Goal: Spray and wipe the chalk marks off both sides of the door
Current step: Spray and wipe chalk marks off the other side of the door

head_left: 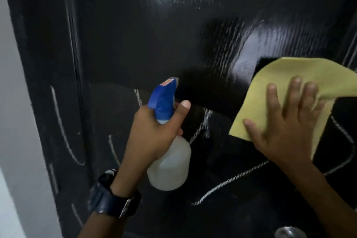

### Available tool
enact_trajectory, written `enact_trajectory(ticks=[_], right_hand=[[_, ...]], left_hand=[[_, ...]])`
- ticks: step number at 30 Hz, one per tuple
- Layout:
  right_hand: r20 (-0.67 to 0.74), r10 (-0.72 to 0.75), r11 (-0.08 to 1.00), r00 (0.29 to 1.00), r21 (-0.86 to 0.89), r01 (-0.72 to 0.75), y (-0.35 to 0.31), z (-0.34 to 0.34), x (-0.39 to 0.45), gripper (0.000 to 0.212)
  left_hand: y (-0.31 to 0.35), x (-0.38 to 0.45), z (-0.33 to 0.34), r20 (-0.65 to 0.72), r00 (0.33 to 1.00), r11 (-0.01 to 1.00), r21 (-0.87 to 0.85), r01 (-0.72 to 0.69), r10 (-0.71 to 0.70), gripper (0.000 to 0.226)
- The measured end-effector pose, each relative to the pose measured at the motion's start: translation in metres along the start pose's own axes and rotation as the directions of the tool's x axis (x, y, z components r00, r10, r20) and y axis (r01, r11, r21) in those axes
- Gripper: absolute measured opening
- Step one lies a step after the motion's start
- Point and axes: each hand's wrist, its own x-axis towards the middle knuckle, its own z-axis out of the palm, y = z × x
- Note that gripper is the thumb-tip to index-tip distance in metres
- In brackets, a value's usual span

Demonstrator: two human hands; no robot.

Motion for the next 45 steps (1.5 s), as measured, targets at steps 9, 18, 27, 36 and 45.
enact_trajectory(ticks=[9,18,27,36,45], right_hand=[[0.154,-0.342,0.923,0.927,-0.132,0.362,-0.007,0.017,-0.075,0.071],[0.046,-0.582,0.797,0.812,-0.165,0.581,-0.049,0.016,-0.011,0.083],[0.033,-0.651,0.747,0.758,-0.152,0.648,-0.164,0.038,0.016,0.079],[0.068,-0.523,0.843,0.85,-0.111,0.527,-0.321,0.056,0.037,0.08],[-0.02,-0.358,0.933,0.934,-0.042,0.357,-0.396,0.062,0.052,0.079]], left_hand=[[-0.023,0.001,-0.042,-0.082,0.994,0.991,0.124,-0.058,0.069,0.024],[-0.055,0.006,-0.068,-0.133,0.989,0.984,0.175,-0.044,0.068,0.022],[-0.096,0.034,-0.125,-0.191,0.98,0.984,0.18,-0.016,0.051,0.022],[-0.119,0.08,-0.214,-0.215,0.976,0.984,0.181,-0.001,0.041,0.026],[-0.14,0.118,-0.279,-0.126,0.989,0.963,0.265,-0.044,0.08,0.022]])
